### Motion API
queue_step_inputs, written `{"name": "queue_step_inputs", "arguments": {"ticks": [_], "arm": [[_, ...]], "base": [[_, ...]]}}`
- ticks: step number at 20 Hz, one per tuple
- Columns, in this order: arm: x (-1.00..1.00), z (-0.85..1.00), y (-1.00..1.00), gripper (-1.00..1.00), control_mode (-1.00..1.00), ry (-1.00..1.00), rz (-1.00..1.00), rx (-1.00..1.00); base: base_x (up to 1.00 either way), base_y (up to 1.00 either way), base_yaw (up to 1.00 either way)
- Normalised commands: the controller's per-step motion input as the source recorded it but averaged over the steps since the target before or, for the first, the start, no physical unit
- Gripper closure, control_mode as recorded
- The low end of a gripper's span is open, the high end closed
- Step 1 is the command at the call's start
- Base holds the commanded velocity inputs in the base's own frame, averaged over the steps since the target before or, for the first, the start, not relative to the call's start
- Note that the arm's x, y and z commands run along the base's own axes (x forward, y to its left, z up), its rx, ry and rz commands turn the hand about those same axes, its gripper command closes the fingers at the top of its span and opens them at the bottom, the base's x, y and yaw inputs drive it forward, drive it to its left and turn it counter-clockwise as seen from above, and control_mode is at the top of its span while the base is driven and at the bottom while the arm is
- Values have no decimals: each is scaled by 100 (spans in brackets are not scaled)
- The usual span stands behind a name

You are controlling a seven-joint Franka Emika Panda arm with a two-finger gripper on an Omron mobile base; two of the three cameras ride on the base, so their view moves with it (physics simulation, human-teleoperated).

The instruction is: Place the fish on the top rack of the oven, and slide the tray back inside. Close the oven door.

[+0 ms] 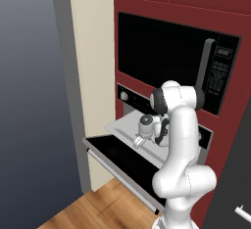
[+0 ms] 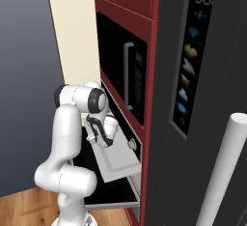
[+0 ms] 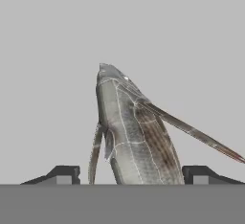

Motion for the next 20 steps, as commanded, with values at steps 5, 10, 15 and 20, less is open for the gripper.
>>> {"name": "queue_step_inputs", "arguments": {"ticks": [5,10,15,20], "arm": [[-55,36,8,-100,-100,-8,-8,0],[-43,78,2,-100,-100,-12,-13,0],[-17,27,19,-100,-100,-9,-9,0],[34,-22,-6,-100,-100,-2,-8,0]], "base": [[0,0,0],[0,0,0],[0,0,0],[0,0,0]]}}
